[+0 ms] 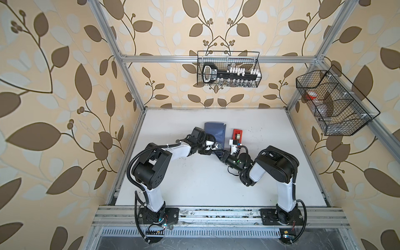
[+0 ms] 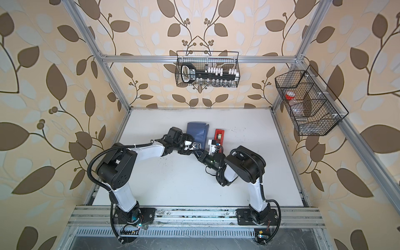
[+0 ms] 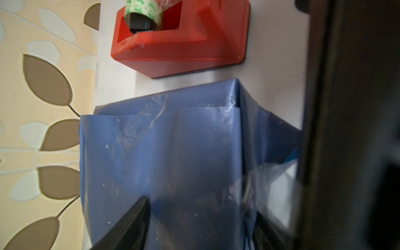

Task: Wrap a gift box in wrapping paper
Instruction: Wrap the gift box with the wrapping paper.

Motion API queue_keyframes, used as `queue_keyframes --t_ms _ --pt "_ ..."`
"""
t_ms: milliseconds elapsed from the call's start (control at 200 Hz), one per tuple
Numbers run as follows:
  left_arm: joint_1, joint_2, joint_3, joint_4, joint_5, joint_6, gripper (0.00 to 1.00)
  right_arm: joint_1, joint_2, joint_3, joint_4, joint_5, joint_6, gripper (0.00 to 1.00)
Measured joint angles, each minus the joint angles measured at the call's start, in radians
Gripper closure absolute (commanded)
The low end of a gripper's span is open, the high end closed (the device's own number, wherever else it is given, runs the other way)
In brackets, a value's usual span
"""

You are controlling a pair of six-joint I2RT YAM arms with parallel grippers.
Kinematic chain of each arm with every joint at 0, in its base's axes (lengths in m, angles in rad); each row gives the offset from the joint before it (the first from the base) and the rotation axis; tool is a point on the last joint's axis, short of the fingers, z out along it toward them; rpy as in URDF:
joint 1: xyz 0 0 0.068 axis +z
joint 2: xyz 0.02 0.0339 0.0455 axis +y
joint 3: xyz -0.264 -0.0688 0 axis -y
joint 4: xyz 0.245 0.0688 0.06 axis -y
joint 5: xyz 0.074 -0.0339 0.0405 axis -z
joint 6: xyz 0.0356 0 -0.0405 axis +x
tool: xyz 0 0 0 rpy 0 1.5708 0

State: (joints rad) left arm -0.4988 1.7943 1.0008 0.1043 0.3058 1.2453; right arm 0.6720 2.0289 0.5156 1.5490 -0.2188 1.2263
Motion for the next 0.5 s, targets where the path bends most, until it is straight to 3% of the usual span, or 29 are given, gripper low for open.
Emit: queue_keyframes --t_ms 505 --pt "0.0 0.0 0.003 -0.002 0.001 -0.008 0.33 0.032 0.004 0.0 -0.199 -0.043 -0.06 1.0"
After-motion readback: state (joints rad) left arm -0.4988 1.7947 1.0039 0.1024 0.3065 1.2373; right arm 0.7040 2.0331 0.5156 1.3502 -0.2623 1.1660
